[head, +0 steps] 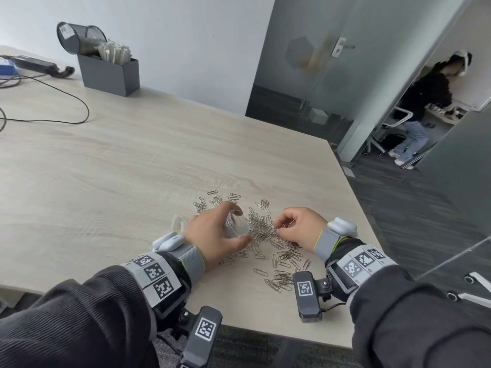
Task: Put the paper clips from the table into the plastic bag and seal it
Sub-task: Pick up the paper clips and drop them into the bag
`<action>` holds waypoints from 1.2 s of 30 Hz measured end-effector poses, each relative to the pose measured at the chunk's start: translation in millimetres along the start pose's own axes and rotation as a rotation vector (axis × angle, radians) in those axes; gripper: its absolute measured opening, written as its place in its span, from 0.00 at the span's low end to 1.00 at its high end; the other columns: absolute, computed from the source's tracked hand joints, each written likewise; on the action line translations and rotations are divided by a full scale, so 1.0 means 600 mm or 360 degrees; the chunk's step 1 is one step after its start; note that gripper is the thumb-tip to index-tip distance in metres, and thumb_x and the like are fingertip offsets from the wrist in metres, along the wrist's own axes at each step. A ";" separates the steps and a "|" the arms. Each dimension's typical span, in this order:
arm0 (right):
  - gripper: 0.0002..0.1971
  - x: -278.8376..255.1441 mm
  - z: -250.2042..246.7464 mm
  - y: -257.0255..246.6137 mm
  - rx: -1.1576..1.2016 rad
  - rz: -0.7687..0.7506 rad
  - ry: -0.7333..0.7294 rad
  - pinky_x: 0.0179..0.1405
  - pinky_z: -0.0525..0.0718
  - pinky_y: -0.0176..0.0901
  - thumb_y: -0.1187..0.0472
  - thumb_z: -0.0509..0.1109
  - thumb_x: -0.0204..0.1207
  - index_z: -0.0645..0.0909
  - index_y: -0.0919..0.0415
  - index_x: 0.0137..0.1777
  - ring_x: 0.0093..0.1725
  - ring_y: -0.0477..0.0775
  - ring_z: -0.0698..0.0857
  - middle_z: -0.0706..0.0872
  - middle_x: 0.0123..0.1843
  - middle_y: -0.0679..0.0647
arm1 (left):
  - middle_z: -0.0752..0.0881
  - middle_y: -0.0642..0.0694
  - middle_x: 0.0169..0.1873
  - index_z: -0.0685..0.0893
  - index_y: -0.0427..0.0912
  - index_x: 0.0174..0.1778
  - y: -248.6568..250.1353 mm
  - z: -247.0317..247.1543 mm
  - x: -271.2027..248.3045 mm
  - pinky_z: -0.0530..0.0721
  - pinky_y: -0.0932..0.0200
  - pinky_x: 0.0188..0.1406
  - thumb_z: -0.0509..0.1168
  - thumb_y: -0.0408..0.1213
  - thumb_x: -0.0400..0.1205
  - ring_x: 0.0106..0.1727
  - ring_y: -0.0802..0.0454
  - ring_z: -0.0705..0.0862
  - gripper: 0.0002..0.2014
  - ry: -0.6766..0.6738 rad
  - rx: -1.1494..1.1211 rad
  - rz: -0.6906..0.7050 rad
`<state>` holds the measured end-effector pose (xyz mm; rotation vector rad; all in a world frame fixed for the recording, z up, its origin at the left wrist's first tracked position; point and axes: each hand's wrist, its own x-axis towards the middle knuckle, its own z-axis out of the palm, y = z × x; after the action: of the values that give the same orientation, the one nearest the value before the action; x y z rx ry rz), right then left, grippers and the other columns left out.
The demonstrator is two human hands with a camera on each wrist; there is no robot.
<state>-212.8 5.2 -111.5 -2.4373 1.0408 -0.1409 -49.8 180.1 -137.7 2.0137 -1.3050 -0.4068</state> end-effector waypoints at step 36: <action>0.15 -0.051 -0.062 0.024 0.0218 0.0296 -0.0152 0.25 0.82 0.38 0.56 0.82 0.68 0.84 0.51 0.52 0.22 0.42 0.80 0.85 0.39 0.49 | 0.88 0.55 0.45 0.76 0.59 0.62 -0.004 0.009 0.002 0.79 0.51 0.57 0.73 0.62 0.71 0.45 0.51 0.86 0.26 0.0047 -0.0047 -0.0034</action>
<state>-253.9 3.3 -82.6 -2.1909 1.1682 -0.0319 -51.2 177.7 -143.2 2.0031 -1.2536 -0.4025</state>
